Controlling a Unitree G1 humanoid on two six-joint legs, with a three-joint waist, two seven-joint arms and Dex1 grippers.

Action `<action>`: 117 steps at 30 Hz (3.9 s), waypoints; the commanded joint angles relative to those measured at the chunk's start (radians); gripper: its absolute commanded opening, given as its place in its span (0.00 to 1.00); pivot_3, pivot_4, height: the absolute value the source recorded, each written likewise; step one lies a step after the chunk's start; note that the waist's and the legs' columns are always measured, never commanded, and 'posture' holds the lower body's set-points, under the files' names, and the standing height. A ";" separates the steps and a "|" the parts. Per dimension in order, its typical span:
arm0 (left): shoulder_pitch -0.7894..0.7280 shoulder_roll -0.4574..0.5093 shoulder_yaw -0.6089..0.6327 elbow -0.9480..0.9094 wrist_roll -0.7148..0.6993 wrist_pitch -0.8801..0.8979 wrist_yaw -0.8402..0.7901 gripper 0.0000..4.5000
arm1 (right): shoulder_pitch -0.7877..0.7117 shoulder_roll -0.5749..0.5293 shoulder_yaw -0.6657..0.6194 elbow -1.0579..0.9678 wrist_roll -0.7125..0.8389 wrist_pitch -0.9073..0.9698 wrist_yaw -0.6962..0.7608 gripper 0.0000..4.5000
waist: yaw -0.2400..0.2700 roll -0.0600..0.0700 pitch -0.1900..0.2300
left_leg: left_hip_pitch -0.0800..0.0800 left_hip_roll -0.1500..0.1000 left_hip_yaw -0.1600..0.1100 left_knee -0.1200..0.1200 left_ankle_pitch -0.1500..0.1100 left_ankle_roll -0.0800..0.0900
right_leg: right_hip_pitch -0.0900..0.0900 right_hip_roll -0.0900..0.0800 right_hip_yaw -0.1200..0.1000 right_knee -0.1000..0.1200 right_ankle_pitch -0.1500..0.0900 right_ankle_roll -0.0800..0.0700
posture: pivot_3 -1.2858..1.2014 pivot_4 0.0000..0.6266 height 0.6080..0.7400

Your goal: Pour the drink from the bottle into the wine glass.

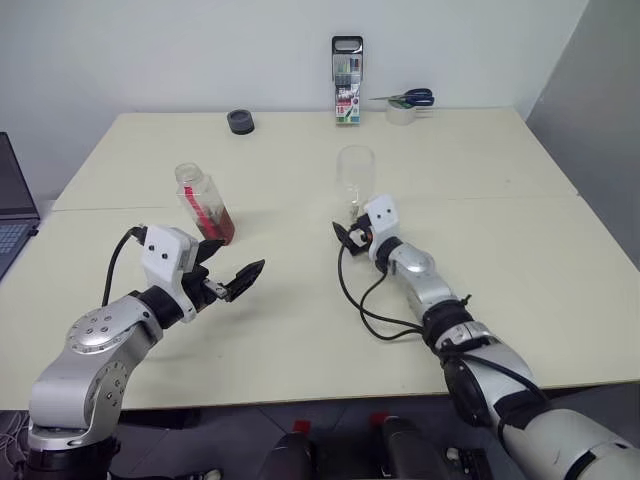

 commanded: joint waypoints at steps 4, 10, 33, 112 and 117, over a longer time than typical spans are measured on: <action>-0.003 -0.040 0.035 0.001 0.020 -0.033 0.068 1.00 | 0.274 -0.206 0.015 -0.595 0.032 0.262 0.166 0.99 | 0.019 0.000 0.000 | -0.001 -0.001 0.000 0.000 0.000 0.000 | 0.000 -0.002 0.000 -0.001 0.000 0.000 | 0.52 0.24 1.00; -0.036 -0.095 0.037 0.038 0.061 -0.052 0.161 1.00 | 0.404 -0.365 -0.018 -1.073 0.183 0.568 0.294 0.99 | 0.017 0.001 0.000 | 0.001 0.002 0.001 0.000 0.000 0.000 | 0.000 0.000 -0.001 0.000 0.000 0.000 | 0.52 0.24 1.00; -0.182 -0.071 0.063 0.259 0.156 -0.131 0.227 1.00 | 0.361 -0.548 -0.169 -1.576 0.791 1.124 0.255 0.99 | 0.027 -0.001 0.000 | 0.000 0.000 -0.001 0.001 0.000 0.000 | 0.002 -0.002 -0.003 -0.001 0.000 0.000 | 0.52 0.24 1.00; -0.647 -0.099 -0.041 1.165 0.311 -0.664 0.048 0.39 | 0.389 -0.563 -0.166 -1.576 0.831 1.088 0.086 1.00 | 0.026 -0.002 0.001 | -0.001 -0.001 -0.001 0.001 0.000 0.000 | 0.001 -0.002 -0.004 -0.001 0.000 0.001 | 0.52 0.24 1.00; -0.669 -0.092 -0.054 1.147 0.326 -0.656 0.057 0.39 | 0.395 -0.556 -0.153 -1.577 0.799 1.053 0.083 1.00 | 0.026 -0.002 0.001 | -0.001 -0.001 -0.001 0.001 0.000 0.000 | 0.001 -0.002 -0.004 -0.001 0.000 0.001 | 0.52 0.24 1.00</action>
